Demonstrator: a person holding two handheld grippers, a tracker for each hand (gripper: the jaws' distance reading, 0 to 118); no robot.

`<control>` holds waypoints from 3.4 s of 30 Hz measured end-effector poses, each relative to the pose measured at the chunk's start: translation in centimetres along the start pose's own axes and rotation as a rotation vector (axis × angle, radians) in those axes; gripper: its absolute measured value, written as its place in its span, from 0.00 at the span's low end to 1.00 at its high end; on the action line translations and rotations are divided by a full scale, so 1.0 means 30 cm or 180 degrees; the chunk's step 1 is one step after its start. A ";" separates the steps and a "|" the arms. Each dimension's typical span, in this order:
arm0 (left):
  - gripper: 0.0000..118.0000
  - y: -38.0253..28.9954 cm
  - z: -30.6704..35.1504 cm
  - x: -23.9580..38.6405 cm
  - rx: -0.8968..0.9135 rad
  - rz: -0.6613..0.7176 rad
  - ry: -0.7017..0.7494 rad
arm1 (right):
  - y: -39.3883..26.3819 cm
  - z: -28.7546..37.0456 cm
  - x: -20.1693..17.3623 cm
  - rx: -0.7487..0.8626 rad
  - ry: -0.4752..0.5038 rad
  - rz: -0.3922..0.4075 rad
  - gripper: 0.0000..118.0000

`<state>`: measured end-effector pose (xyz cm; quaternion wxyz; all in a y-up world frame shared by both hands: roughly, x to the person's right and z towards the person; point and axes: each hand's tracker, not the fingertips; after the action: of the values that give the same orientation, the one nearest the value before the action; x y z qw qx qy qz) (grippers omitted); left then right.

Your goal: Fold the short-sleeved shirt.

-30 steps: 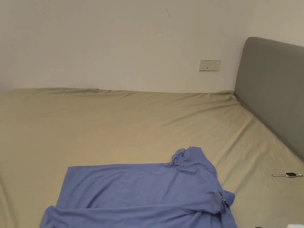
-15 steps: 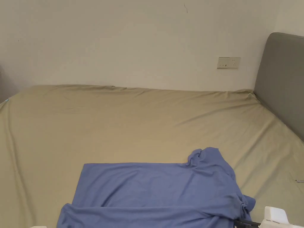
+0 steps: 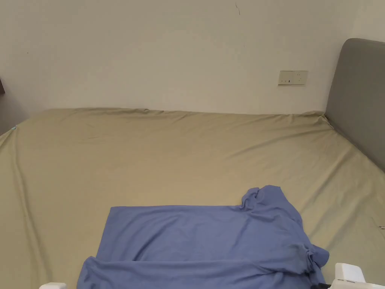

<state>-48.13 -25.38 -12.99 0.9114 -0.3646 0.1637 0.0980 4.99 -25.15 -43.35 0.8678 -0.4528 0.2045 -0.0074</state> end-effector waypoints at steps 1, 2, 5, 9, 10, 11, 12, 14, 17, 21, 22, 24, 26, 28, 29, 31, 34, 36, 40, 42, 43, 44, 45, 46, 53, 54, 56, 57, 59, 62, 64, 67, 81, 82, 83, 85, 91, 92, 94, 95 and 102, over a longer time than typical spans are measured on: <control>0.00 -0.003 0.013 -0.003 0.0025 0.0010 -0.0013 | -0.006 0.022 0.015 0.0030 0.0029 -0.0040 0.13; 0.00 -0.005 0.028 -0.006 0.0044 0.0022 -0.0027 | -0.015 0.044 0.022 0.0063 0.0053 -0.0059 0.13; 0.00 -0.024 0.086 -0.015 0.0105 0.0022 -0.0049 | -0.061 0.119 0.035 0.0093 0.0155 -0.0068 0.13; 0.00 -0.066 0.180 -0.024 0.0145 -0.0066 -0.0068 | -0.146 0.218 0.044 0.0190 0.0229 -0.0059 0.13; 0.00 -0.080 0.208 -0.026 0.0179 -0.0059 -0.0068 | -0.170 0.243 0.050 0.0225 0.0232 -0.0080 0.13; 0.00 -0.094 0.231 -0.030 0.0203 -0.0063 -0.0063 | -0.192 0.266 0.057 0.0258 0.0212 -0.0097 0.13; 0.00 -0.109 0.253 -0.036 0.0213 -0.0081 -0.0038 | -0.216 0.289 0.068 0.0281 0.0205 -0.0132 0.13; 0.00 -0.141 0.281 -0.050 0.0188 -0.0076 -0.0039 | -0.261 0.326 0.091 0.0262 0.0230 -0.0197 0.13; 0.00 -0.188 0.284 -0.055 0.0096 -0.0130 -0.0043 | -0.331 0.337 0.123 0.0225 0.0199 -0.0303 0.13; 0.01 -0.229 0.226 -0.027 -0.0067 -0.0301 0.0002 | -0.370 0.250 0.115 0.0030 0.0187 -0.0233 0.18; 0.05 -0.234 0.217 -0.022 -0.0056 -0.0262 0.0001 | -0.370 0.241 0.110 0.0029 0.0184 -0.0214 0.34; 0.52 -0.230 0.216 -0.019 -0.0029 -0.0076 0.0034 | -0.369 0.242 0.102 0.0159 -0.0039 -0.0146 0.97; 1.00 -0.225 0.227 -0.035 -0.0006 0.0191 -0.0010 | -0.367 0.279 0.113 0.0449 -0.0089 -0.0186 0.94; 0.93 -0.200 0.301 -0.043 0.0427 0.0255 -0.0145 | -0.361 0.372 0.132 0.0829 -0.0029 -0.0335 0.93; 0.95 -0.177 0.342 -0.040 0.0591 0.0228 -0.0045 | -0.339 0.438 0.152 0.0822 0.0020 -0.0401 0.94; 0.99 -0.137 0.437 -0.038 0.0809 0.0231 0.0172 | -0.326 0.575 0.130 0.1201 0.0009 -0.0237 1.00; 0.91 -0.099 0.554 -0.033 0.1068 0.0327 -0.0021 | -0.311 0.718 0.029 0.1604 0.0006 0.0072 1.00; 0.73 -0.089 0.583 -0.001 0.1195 0.0320 -0.0212 | -0.307 0.753 -0.027 0.1569 0.0041 0.0303 1.00; 0.00 -0.040 0.519 0.055 0.1133 -0.0061 0.0237 | -0.303 0.725 -0.130 0.1693 -0.0204 0.0623 0.01; 0.00 -0.003 0.481 0.063 0.1104 -0.0011 0.0131 | -0.289 0.701 -0.153 0.1674 -0.0015 0.0579 0.01; 0.00 0.024 0.457 0.062 0.1114 0.0081 0.0039 | -0.275 0.693 -0.165 0.1581 0.0160 0.0506 0.01; 0.00 0.055 0.430 0.064 0.1072 0.0132 -0.0094 | -0.269 0.688 -0.181 0.1585 0.0185 0.0496 0.01; 0.00 0.102 0.387 0.064 0.1020 0.0092 -0.0062 | -0.256 0.681 -0.188 0.1614 0.0129 0.0560 0.01; 0.00 0.152 0.340 0.064 0.0991 -0.0027 0.0010 | -0.242 0.673 -0.203 0.1603 0.0141 0.0655 0.01; 0.29 0.499 -0.140 -0.022 0.0517 -0.0141 0.0029 | -0.148 0.593 -0.250 0.1506 0.0193 0.0675 0.01; 0.43 0.509 -0.214 -0.011 0.0220 0.0044 -0.0250 | -0.134 0.577 -0.253 0.1469 0.0164 0.0690 0.01; 0.90 0.552 -0.331 -0.026 -0.0086 0.0127 -0.0458 | -0.111 0.549 -0.253 0.1424 0.0129 0.0675 0.01; 1.00 0.568 -0.398 -0.036 -0.0192 0.0211 -0.0468 | -0.103 0.537 -0.249 0.1402 0.0132 0.0652 0.01; 0.96 0.589 -0.488 -0.069 -0.0111 0.0179 -0.0374 | -0.082 0.514 -0.250 0.1356 0.0115 0.0604 0.01; 0.96 0.609 -0.573 -0.076 -0.0259 0.0181 -0.0177 | -0.063 0.492 -0.242 0.1341 0.0103 0.0570 0.01; 0.96 0.606 -0.627 -0.085 -0.0280 0.0221 -0.0232 | -0.054 0.480 -0.240 0.1333 0.0097 0.0551 0.01; 0.96 0.599 -0.683 -0.086 -0.0462 0.0277 -0.0278 | -0.046 0.469 -0.241 0.1299 0.0088 0.0555 0.01; 0.01 0.553 -0.638 -0.011 -0.0408 -0.0285 -0.0091 | -0.052 0.421 -0.210 0.1179 0.0141 0.0433 0.01; 0.01 0.552 -0.625 -0.010 -0.0381 -0.0287 -0.0007 | -0.040 0.409 -0.207 0.1172 0.0151 0.0434 0.01; 0.01 0.554 -0.610 -0.020 -0.0226 -0.0117 -0.0081 | -0.024 0.397 -0.207 0.1163 0.0137 0.0449 0.01; 0.01 0.553 -0.587 -0.037 -0.0025 0.0119 -0.0081 | 0.026 0.366 -0.197 0.1145 0.0120 0.0466 0.01; 0.01 0.569 -0.577 -0.049 -0.0141 0.0007 -0.0075 | 0.352 0.122 -0.121 0.0813 0.0198 0.0348 0.02; 0.01 0.567 -0.580 -0.050 -0.0123 0.0069 -0.0085 | 0.405 0.055 -0.096 0.0656 0.0216 0.0288 0.03; 0.01 0.568 -0.581 -0.046 -0.0095 0.0081 -0.0077 | 0.502 -0.092 -0.007 0.0413 0.0287 0.0166 0.10; 0.01 0.570 -0.585 -0.044 -0.0111 0.0087 -0.0073 | 0.529 -0.152 0.010 0.0365 0.0274 0.0272 0.14; 0.01 0.570 -0.577 -0.038 -0.0170 0.0011 -0.0108 | 0.584 -0.409 0.090 -0.0146 -0.0048 0.0163 0.93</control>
<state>-58.22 -25.28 -35.16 0.9039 -0.3868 0.1461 0.1100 -0.01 -24.96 -64.32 0.8586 -0.4672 0.2096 0.0229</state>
